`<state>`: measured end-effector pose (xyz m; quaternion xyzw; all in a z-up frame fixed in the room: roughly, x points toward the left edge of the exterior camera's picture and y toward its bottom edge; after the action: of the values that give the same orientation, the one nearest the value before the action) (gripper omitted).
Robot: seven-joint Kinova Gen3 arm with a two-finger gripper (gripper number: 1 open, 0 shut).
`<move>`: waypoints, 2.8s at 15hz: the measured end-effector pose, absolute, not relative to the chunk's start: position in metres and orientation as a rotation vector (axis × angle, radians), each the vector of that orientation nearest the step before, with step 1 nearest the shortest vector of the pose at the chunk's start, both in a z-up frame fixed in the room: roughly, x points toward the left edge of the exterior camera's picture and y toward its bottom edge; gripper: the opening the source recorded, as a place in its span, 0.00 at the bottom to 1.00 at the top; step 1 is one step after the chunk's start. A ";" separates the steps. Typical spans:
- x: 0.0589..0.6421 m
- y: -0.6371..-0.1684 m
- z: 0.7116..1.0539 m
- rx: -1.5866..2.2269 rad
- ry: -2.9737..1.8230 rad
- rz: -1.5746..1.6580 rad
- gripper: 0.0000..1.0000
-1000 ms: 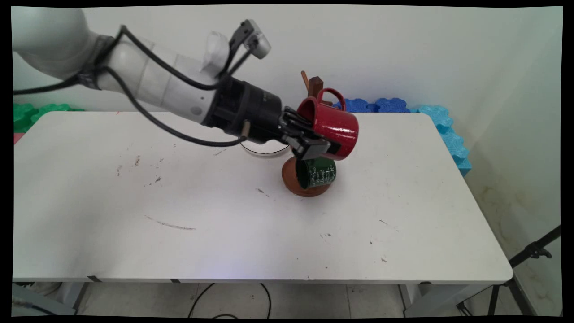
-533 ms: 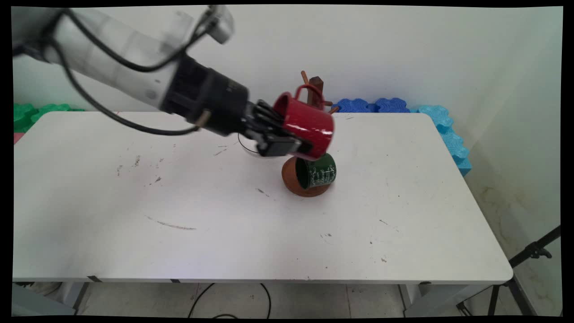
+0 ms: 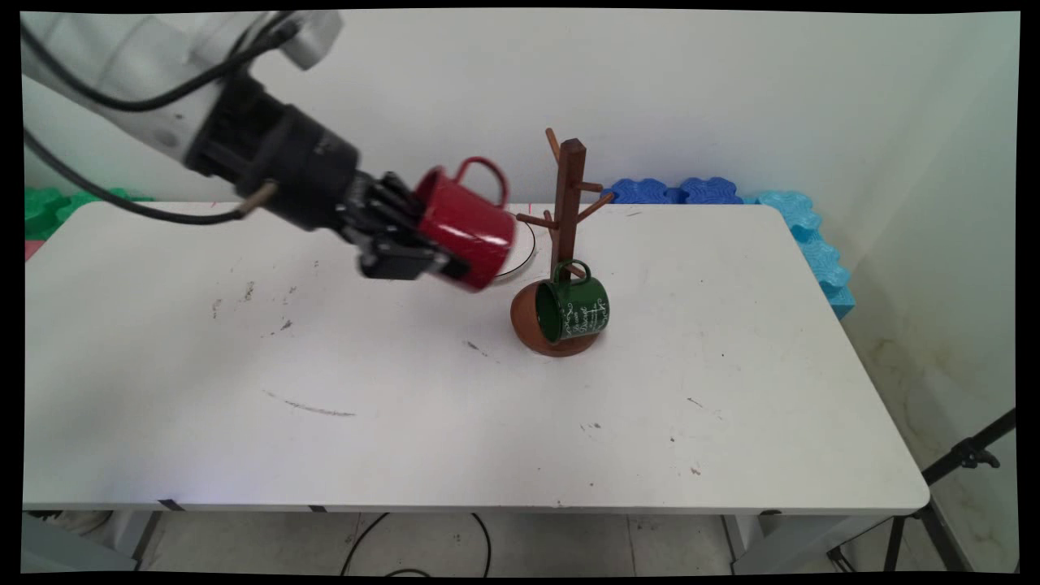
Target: Place the picked object on the table
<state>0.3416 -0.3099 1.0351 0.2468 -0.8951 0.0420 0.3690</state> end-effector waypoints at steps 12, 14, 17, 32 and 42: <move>0.420 -0.318 1.001 0.483 -2.744 0.253 0.00; 0.423 -0.323 0.990 0.424 -2.792 0.278 0.00; 0.425 -0.331 0.973 0.349 -2.849 0.302 0.00; 0.393 -0.385 0.884 0.036 -2.954 0.290 0.00; 0.372 -0.408 0.855 -0.013 -2.971 0.274 0.00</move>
<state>0.3724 -0.4085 0.8547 -0.0042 -0.9926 0.0915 0.0791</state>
